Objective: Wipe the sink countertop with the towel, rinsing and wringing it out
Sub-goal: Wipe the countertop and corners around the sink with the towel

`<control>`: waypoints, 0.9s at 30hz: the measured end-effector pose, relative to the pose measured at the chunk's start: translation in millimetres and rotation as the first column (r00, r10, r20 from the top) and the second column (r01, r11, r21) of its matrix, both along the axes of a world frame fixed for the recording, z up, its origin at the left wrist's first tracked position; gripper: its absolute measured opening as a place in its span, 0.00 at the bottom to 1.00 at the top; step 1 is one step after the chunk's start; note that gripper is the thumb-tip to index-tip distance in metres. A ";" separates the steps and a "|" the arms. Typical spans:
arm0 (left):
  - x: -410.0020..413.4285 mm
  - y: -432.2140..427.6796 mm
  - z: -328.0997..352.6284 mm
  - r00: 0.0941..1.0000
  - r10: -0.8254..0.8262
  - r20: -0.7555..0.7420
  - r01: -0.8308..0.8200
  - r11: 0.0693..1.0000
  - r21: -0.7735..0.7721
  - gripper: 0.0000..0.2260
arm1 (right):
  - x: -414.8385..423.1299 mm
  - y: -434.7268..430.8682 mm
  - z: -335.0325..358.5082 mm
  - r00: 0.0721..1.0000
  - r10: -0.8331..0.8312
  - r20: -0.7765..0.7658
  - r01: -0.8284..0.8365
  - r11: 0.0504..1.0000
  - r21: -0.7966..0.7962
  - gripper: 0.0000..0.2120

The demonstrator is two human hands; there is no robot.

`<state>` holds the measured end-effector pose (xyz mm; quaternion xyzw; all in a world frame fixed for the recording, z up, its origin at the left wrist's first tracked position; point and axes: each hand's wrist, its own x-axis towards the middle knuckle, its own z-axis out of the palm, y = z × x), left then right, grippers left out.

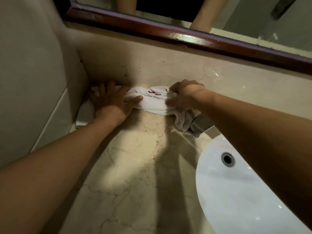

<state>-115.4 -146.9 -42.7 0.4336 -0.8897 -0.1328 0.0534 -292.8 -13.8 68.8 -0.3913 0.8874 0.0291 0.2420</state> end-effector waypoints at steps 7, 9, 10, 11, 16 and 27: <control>13.9 -1.6 -5.9 0.997 -0.057 -0.060 0.051 0.994 -0.100 0.33 | 22.2 4.4 -27.5 0.988 -0.045 -0.145 0.042 0.999 -0.020 0.19; 25.8 0.9 -6.2 0.995 -0.067 -0.076 0.059 0.994 -0.095 0.33 | 28.1 11.1 -29.9 0.984 -0.050 -0.170 0.043 0.998 -0.047 0.18; 31.2 3.9 -5.8 0.996 -0.059 -0.072 0.054 0.996 -0.071 0.32 | 30.5 13.5 -28.5 0.983 -0.044 -0.176 0.036 0.998 -0.051 0.18; 36.4 8.4 -5.0 0.997 -0.044 -0.063 0.042 0.998 -0.046 0.32 | 34.4 15.2 -25.0 0.984 -0.031 -0.175 0.023 0.999 -0.045 0.19; 76.1 39.3 -2.1 0.994 -0.024 -0.106 0.011 0.992 -0.122 0.26 | 65.0 30.5 -13.4 0.946 0.178 -0.271 -0.181 0.983 0.012 0.20; 99.1 34.8 -1.2 0.969 -0.176 0.173 0.210 0.957 -0.203 0.24 | 93.1 55.5 -76.4 0.997 -0.041 -0.058 0.031 0.985 -0.168 0.30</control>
